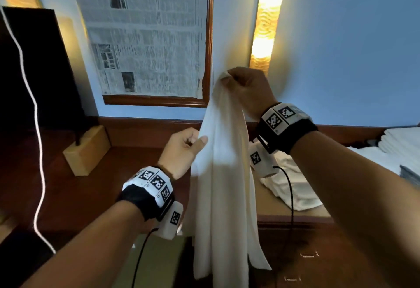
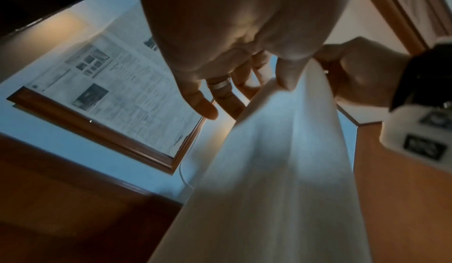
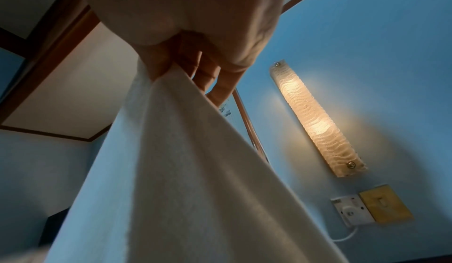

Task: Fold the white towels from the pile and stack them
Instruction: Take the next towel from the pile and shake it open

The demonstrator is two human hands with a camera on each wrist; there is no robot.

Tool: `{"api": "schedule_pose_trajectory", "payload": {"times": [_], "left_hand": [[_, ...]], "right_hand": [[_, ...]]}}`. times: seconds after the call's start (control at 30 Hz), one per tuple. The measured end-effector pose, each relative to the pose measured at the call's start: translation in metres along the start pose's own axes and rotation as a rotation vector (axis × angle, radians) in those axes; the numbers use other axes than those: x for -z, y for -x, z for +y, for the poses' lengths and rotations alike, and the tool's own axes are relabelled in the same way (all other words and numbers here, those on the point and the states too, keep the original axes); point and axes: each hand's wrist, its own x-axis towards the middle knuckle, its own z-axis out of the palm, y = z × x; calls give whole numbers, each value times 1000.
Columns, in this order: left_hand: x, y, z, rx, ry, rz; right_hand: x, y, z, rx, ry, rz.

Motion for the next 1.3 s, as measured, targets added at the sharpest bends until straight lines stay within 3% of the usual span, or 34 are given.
{"api": "schedule_pose_trajectory", "payload": {"times": [0.27, 0.43, 0.53, 0.67, 0.8, 0.9, 1.03, 1.2, 1.3], "left_hand": [[-81, 39, -61, 247, 153, -161], [-80, 9, -56, 177, -31, 2], [-76, -15, -37, 167, -152, -41], [-78, -39, -13, 119, -207, -81], [-77, -45, -3, 101, -181, -18], [-74, -39, -1, 67, -149, 17], [-57, -19, -16, 28, -99, 133], [-35, 30, -56, 216, -382, 222], [-29, 48, -76, 288, -449, 169]], "right_hand": [[54, 5, 21, -40, 148, 111], [83, 23, 47, -128, 196, 52], [81, 43, 58, -162, 131, -170], [55, 79, 74, -243, 189, -633], [30, 101, 84, -93, 194, -789], [16, 97, 87, -117, 204, -742], [2, 79, 89, -152, 255, -542], [-17, 48, 67, -141, 272, -301], [-24, 28, 53, -170, 172, -180]]}}
